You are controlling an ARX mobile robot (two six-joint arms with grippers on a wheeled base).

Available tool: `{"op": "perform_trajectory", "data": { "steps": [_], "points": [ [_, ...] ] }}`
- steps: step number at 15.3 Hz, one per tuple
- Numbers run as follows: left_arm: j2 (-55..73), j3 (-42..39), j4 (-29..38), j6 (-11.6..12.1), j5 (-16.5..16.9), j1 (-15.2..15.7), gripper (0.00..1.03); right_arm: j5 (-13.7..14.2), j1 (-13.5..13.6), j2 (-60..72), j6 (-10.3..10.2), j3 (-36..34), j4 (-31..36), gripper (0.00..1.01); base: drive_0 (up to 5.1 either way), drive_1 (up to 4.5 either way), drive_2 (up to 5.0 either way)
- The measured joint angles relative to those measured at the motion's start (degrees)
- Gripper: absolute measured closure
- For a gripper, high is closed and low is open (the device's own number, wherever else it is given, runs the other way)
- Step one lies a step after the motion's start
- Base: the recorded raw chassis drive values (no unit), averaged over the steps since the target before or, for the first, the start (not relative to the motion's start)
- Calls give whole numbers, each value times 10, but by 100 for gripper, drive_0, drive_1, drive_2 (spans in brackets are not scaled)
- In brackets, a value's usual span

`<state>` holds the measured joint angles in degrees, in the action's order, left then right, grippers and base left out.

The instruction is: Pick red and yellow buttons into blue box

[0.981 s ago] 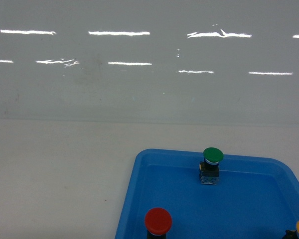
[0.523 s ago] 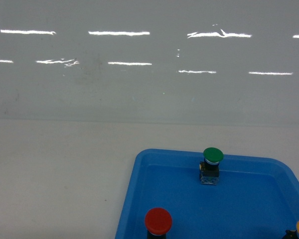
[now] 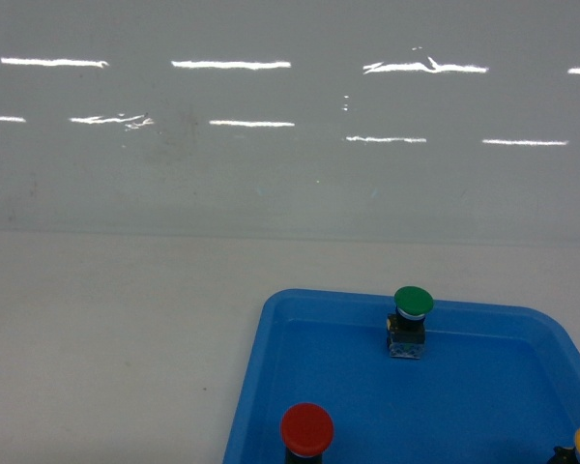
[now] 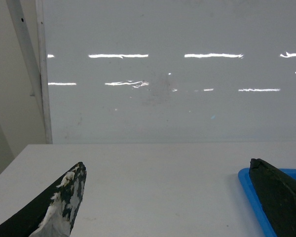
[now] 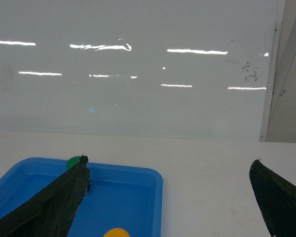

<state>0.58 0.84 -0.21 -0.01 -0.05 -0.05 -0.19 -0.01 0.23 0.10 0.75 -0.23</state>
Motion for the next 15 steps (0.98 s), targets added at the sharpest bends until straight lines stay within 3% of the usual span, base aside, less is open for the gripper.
{"op": "perform_trajectory", "data": {
  "steps": [1, 2, 3, 4, 5, 6, 8, 9, 10, 11, 15],
  "points": [
    [1, 0, 1, 0, -4, -2, 5, 0, 0, 0, 0, 0, 0, 3, 0, 0, 0],
    [8, 0, 21, 0, -35, -27, 5, -13, -9, 7, 0, 0, 19, 3, 0, 0, 0],
    [38, 0, 52, -3, -58, -70, 5, -42, -41, 40, 1, -1, 70, 3, 0, 0, 0],
    [100, 1, 63, -28, -49, -101, 5, -65, -61, 94, 0, -1, 125, 3, 0, 0, 0],
    [165, 5, 99, -41, -44, -118, 5, -90, -59, 147, -1, -1, 180, 3, 0, 0, 0],
    [229, 21, 144, -60, -29, -112, 5, -96, -44, 206, -1, 0, 228, 3, 0, 0, 0],
    [365, 85, 233, -69, -58, -131, 5, -121, -24, 336, 3, 4, 306, 3, 0, 0, 0],
    [451, 121, 262, -55, -80, -158, 5, -130, -22, 419, 13, 19, 341, 3, 0, 0, 0],
    [582, 161, 277, -21, -107, -188, 5, -145, -19, 549, 42, 71, 358, 3, 0, 0, 0],
    [655, 188, 277, -8, -118, -204, 5, -147, -18, 625, 62, 95, 380, 3, 0, 0, 0],
    [763, 250, 270, -2, -130, -247, 5, -160, -16, 767, 109, 116, 389, 3, 0, 0, 0]
  ]
}}
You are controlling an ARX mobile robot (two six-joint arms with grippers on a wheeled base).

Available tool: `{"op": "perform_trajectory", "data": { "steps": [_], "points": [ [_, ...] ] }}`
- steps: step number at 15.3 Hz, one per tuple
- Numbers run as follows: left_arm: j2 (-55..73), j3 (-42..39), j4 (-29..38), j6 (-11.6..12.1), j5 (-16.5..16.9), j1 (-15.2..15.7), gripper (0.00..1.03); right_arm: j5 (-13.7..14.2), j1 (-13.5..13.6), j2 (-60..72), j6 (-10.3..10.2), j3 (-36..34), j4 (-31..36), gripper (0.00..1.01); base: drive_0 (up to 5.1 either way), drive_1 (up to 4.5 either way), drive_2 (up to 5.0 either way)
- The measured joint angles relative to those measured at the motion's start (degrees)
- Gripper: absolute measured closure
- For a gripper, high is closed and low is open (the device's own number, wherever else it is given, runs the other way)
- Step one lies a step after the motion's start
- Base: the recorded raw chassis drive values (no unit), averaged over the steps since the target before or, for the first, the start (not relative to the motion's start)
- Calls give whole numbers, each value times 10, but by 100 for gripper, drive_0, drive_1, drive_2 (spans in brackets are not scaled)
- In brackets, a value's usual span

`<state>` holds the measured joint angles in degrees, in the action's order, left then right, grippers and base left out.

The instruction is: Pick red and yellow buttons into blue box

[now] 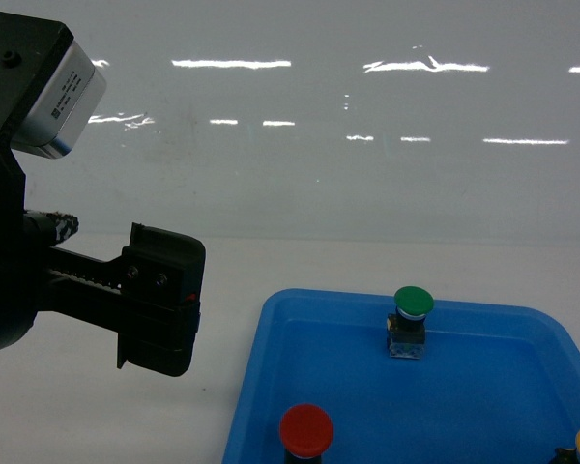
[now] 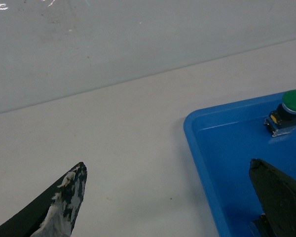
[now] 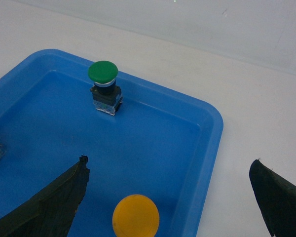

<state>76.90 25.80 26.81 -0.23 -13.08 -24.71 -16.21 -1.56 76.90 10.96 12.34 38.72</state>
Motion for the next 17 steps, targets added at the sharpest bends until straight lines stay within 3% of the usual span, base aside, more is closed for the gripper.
{"op": "perform_trajectory", "data": {
  "steps": [6, 8, 12, 17],
  "points": [
    [-1, 0, 3, 0, -3, 2, 5, -4, -3, 21, 9, -2, 33, 3, 0, 0, 0],
    [-1, 0, 2, 0, -3, 2, 5, -24, -3, 57, 16, -7, 48, 3, 0, 0, 0],
    [-1, 0, 3, 0, -3, 2, 5, -46, 14, 134, 49, 1, 75, 3, 0, 0, 0],
    [-1, 0, 3, 0, -3, 2, 5, -46, 35, 294, 114, 44, 130, 3, 0, 0, 0]
  ]
}}
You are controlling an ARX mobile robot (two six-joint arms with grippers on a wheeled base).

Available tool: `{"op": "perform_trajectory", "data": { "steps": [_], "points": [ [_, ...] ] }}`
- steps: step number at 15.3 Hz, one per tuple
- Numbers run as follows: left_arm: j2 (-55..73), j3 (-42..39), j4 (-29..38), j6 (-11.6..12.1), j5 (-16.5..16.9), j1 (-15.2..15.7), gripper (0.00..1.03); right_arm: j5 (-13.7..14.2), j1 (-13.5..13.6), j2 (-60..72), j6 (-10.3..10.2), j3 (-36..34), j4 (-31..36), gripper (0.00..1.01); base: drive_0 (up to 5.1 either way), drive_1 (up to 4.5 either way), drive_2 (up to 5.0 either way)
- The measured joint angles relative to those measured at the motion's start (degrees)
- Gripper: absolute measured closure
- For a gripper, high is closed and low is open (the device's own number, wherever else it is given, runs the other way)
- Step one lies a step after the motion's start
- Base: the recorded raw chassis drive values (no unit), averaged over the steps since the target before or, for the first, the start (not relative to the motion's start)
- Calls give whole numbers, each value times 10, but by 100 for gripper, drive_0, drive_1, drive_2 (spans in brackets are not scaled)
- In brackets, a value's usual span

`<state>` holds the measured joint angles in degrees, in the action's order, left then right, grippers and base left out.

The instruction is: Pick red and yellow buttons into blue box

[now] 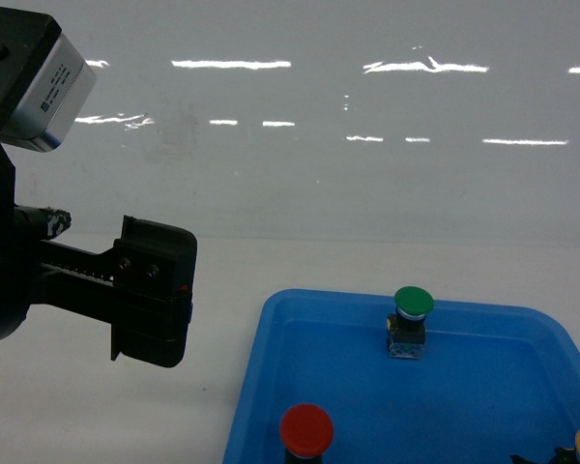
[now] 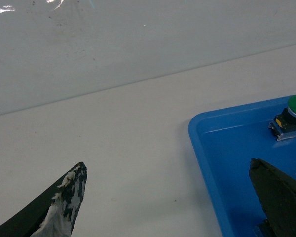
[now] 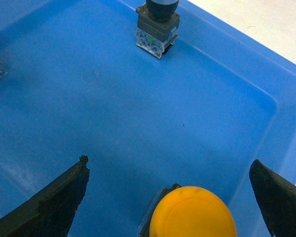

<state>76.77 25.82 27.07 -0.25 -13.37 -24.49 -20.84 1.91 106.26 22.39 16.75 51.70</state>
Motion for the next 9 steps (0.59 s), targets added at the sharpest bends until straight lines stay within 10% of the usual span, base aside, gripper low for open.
{"op": "perform_trajectory", "data": {
  "steps": [6, 9],
  "points": [
    [0, 0, 0, 0, 0, 0, 5, -7, -5, 89, 39, -2, 49, 3, 0, 0, 0],
    [0, 0, 0, 0, 0, 0, 5, -2, -8, 112, 46, -9, 89, 44, 0, 0, 0]
  ]
}}
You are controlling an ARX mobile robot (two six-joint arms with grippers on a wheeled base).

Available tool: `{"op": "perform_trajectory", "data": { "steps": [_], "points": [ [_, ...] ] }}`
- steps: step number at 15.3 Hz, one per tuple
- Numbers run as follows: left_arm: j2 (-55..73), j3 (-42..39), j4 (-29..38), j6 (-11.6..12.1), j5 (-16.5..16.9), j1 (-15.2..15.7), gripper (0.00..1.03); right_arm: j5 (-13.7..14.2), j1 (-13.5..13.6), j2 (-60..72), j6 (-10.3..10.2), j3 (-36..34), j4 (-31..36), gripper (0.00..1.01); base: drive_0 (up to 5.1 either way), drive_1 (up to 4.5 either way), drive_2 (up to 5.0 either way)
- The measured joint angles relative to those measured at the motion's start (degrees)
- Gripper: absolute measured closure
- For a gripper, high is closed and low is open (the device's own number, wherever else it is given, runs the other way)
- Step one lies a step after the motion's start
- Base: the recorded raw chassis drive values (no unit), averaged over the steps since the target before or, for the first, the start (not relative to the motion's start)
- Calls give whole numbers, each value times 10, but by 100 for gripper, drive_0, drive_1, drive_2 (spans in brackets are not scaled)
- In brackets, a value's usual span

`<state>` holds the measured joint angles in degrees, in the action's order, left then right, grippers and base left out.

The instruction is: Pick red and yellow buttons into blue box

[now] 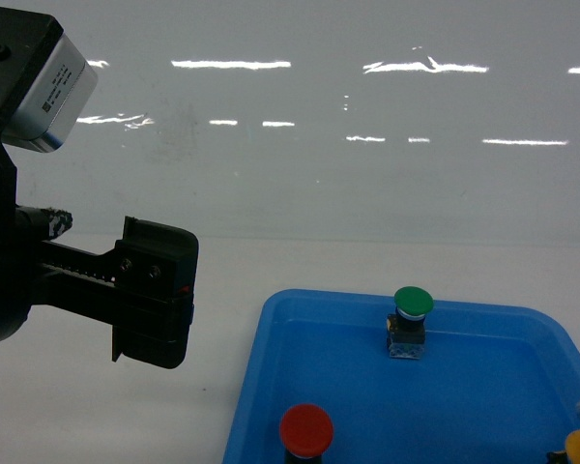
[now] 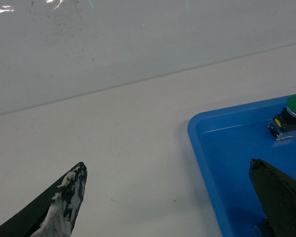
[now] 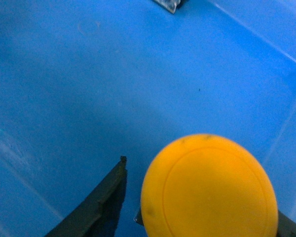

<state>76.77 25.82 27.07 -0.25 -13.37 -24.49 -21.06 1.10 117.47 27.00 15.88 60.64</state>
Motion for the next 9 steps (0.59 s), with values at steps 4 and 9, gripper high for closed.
{"op": "perform_trajectory", "data": {
  "steps": [4, 9],
  "points": [
    [0, 0, 0, 0, 0, 0, 5, -3, -11, 10, 0, 1, 5, 74, 0, 0, 0],
    [0, 0, 0, 0, 0, 0, 5, -22, -57, -56, -58, -2, 10, 75, 0, 0, 0]
  ]
}}
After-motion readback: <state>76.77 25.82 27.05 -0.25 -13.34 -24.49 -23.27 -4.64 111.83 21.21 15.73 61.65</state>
